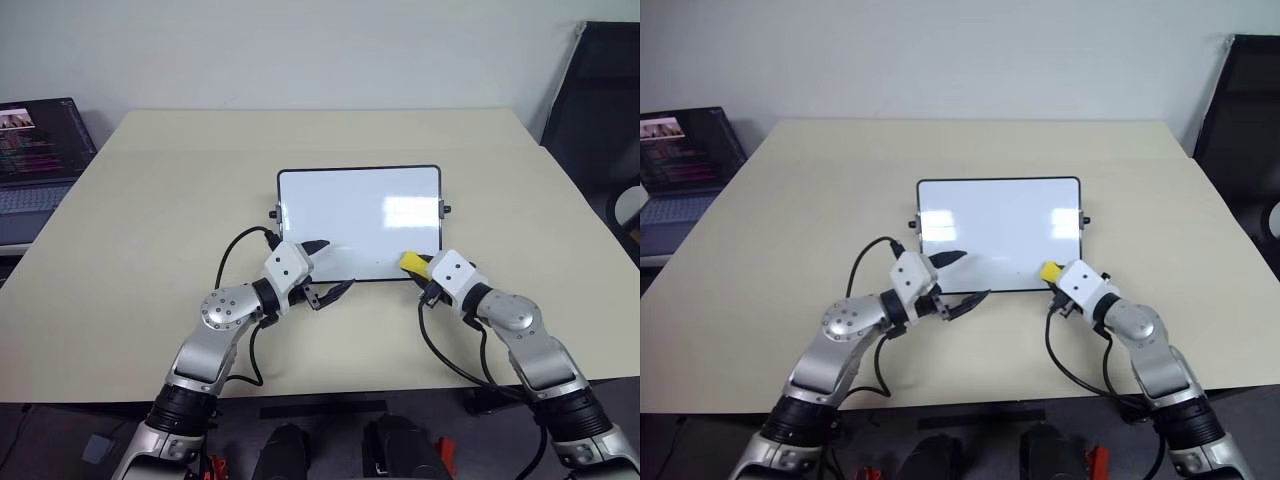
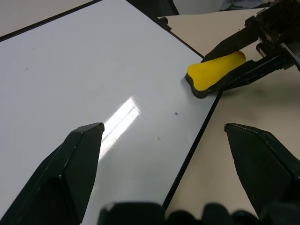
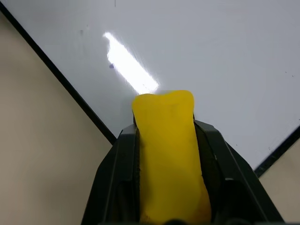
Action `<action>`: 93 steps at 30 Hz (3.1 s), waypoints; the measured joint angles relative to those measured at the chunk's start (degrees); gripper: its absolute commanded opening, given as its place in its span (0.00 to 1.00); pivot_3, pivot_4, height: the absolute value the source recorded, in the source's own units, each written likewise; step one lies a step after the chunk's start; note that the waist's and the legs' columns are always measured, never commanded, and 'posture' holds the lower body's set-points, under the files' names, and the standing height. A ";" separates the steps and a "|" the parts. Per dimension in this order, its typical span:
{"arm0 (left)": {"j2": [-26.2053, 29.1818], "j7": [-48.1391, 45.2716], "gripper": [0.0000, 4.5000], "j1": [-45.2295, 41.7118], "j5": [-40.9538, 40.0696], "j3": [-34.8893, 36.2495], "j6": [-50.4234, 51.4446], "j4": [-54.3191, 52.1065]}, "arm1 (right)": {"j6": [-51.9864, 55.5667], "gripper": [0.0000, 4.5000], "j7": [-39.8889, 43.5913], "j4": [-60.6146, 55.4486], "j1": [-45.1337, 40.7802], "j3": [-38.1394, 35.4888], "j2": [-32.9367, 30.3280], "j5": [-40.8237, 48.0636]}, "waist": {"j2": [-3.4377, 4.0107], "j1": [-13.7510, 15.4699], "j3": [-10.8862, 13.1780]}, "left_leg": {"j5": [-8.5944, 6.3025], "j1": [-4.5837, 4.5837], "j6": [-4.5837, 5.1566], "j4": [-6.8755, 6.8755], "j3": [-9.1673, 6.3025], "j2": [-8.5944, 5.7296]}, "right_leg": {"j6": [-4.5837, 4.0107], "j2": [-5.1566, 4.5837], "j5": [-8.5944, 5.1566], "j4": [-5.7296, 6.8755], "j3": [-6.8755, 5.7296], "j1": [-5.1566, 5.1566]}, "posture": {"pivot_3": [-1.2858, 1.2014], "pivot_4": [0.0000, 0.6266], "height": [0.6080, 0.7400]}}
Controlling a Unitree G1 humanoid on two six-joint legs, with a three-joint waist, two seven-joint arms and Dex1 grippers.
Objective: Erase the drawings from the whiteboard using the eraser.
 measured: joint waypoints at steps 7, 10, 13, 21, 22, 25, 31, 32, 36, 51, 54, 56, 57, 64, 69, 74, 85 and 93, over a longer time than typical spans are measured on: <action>0.10 -0.18 1.00 -0.17 0.00 0.00 -0.07 0.13 | -5.84 0.27 1.06 -0.27 -0.28 0.85 3.23 1.40 | 0.02 0.34 0.01 | -0.02 -0.21 -0.04 -0.62 -0.13 0.01 | 0.00 0.14 0.02 -0.47 -0.08 -0.20 | 0.52 0.24 1.00; 0.23 -0.23 1.00 -0.66 0.01 0.02 -0.12 0.17 | -9.17 0.27 1.89 0.18 -0.72 2.85 3.19 0.42 | 0.02 0.42 0.01 | -0.05 -0.28 -0.06 -0.70 -0.12 0.02 | 0.00 0.12 0.02 -0.62 -0.09 -0.20 | 0.52 0.24 1.00; 0.31 -0.17 1.00 -0.88 0.01 0.07 -0.17 0.17 | -11.01 0.27 2.23 2.73 -1.98 4.70 3.10 -1.95 | 0.02 0.47 0.01 | -0.05 -0.31 -0.06 -0.69 -0.11 0.00 | 0.00 0.05 0.02 -0.64 -0.09 -0.20 | 0.52 0.24 1.00; 0.63 0.12 1.00 -0.95 0.03 0.37 -0.21 0.28 | -10.78 0.27 0.73 8.27 -6.02 7.83 2.51 -9.91 | 0.01 0.49 0.01 | 0.04 0.14 0.02 -0.62 -0.08 -0.01 | -0.06 0.09 0.18 -0.54 -0.09 0.12 | 0.52 0.24 1.00; 0.63 0.12 1.00 -0.95 0.03 0.37 -0.21 0.28 | -10.72 0.27 0.56 8.50 -6.17 7.89 2.50 -10.06 | 0.01 0.50 0.01 | 0.11 0.14 0.12 -0.62 -0.08 -0.01 | -0.06 0.10 0.19 -0.54 -0.09 0.12 | 0.52 0.24 1.00; 0.61 0.12 1.00 -0.95 0.03 0.37 -0.21 0.28 | -10.49 0.27 0.11 8.48 -6.15 7.88 1.17 -10.44 | 0.01 0.65 0.01 | 0.28 0.12 0.36 -0.58 -0.08 -0.03 | -0.05 0.08 0.23 -0.55 -0.03 0.14 | 0.52 0.24 1.00; 0.58 0.09 1.00 -0.99 0.03 0.38 -0.25 0.32 | -9.68 0.27 -0.51 6.48 -3.46 4.44 -1.95 -10.05 | -0.03 0.98 -0.02 | 0.31 0.05 0.38 -0.41 0.07 -0.15 | -0.05 -0.15 0.23 -0.60 0.00 0.24 | 0.52 0.24 1.00; 0.53 0.07 1.00 -1.04 0.03 0.38 -0.26 0.33 | -9.62 0.27 -0.72 6.14 -2.92 3.86 -2.50 -10.00 | -0.05 0.98 -0.03 | 0.31 0.05 0.38 -0.39 0.09 -0.15 | 0.01 -0.16 0.26 -0.61 0.01 0.24 | 0.52 0.24 1.00; 0.13 -0.10 1.00 -1.44 0.03 0.34 -0.73 0.51 | -9.04 0.27 -1.18 5.43 -1.63 2.38 -3.68 -9.95 | -0.07 0.92 -0.04 | 0.31 0.05 0.39 -0.30 0.10 -0.12 | -0.02 -0.17 0.25 -0.60 0.00 0.25 | 0.52 0.24 1.00; -0.81 -1.25 1.00 -2.59 -0.17 0.24 -2.44 2.20 | -2.53 0.27 -2.71 -6.55 4.66 -10.01 2.30 4.38 | 0.02 0.51 0.01 | 0.29 -0.39 0.38 -0.45 -0.01 -0.10 | 0.29 -0.11 0.44 -0.61 -0.05 -0.10 | 0.52 0.24 1.00; -1.88 -1.40 1.00 -3.28 -0.66 0.26 -3.18 2.34 | -0.11 0.27 -5.15 -11.54 4.96 -13.02 4.56 7.18 | 0.03 0.61 0.01 | 0.29 -0.40 0.38 -0.50 -0.09 -0.10 | 0.27 -0.09 0.43 -0.63 -0.10 -0.11 | 0.52 0.24 1.00; -2.39 -2.16 1.00 -3.63 -1.27 0.28 -3.70 2.75 | 2.93 0.27 -7.44 -15.53 6.10 -15.44 5.35 8.24 | 0.03 0.68 0.01 | 0.29 -0.41 0.38 -0.52 -0.09 -0.12 | 0.27 -0.09 0.43 -0.65 -0.09 -0.11 | 0.52 0.24 1.00; -2.51 -2.58 1.00 -3.68 -1.40 0.25 -3.82 2.93 | 4.70 0.27 -8.18 -16.98 6.85 -16.38 5.22 8.26 | 0.03 0.69 0.01 | 0.29 -0.43 0.38 -0.52 -0.08 -0.13 | 0.27 -0.11 0.43 -0.68 -0.10 -0.11 | 0.52 0.24 1.00; -3.35 -10.94 1.00 -4.29 -6.29 -2.01 -2.82 4.19 | 21.05 0.27 -13.46 -22.50 13.51 -23.49 5.69 9.65 | 0.04 0.73 0.00 | 0.29 -0.45 0.38 -0.52 -0.05 -0.16 | 0.26 -0.14 0.42 -0.71 -0.09 -0.12 | 0.52 0.24 1.00; -3.82 -17.48 1.00 -4.97 -9.81 -4.63 -0.64 4.03 | 29.98 0.27 -16.37 -22.96 13.82 -27.85 6.76 11.73 | 0.07 0.44 -0.01 | 0.29 -0.38 0.38 -0.52 -0.01 -0.12 | 0.25 -0.05 0.42 -0.65 -0.05 -0.12 | 0.52 0.24 1.00; -3.01 -22.33 1.00 -5.46 -11.38 -5.45 1.62 4.04 | 35.51 0.27 -18.16 -22.77 12.60 -29.15 8.34 13.36 | 0.10 0.43 -0.01 | 0.29 -0.38 0.39 -0.52 -0.05 -0.12 | 0.22 0.13 0.41 -0.64 -0.09 -0.13 | 0.52 0.24 1.00; -2.41 -24.63 1.00 -6.23 -11.25 -5.67 1.81 4.12 | 37.46 0.27 -20.25 -18.82 8.55 -29.05 9.94 15.12 | 0.13 0.49 -0.02 | 0.29 -0.43 0.39 -0.52 -0.05 -0.11 | 0.21 0.09 0.41 -0.67 -0.06 -0.14 | 0.52 0.24 1.00; -1.34 -23.63 1.00 -5.36 -10.31 -5.66 1.60 4.11 | 37.44 0.27 -20.25 -15.51 8.30 -29.06 10.03 15.37 | 0.14 0.48 -0.02 | 0.29 -0.42 0.39 -0.53 -0.05 -0.09 | 0.21 0.10 0.41 -0.65 -0.06 -0.15 | 0.52 0.24 1.00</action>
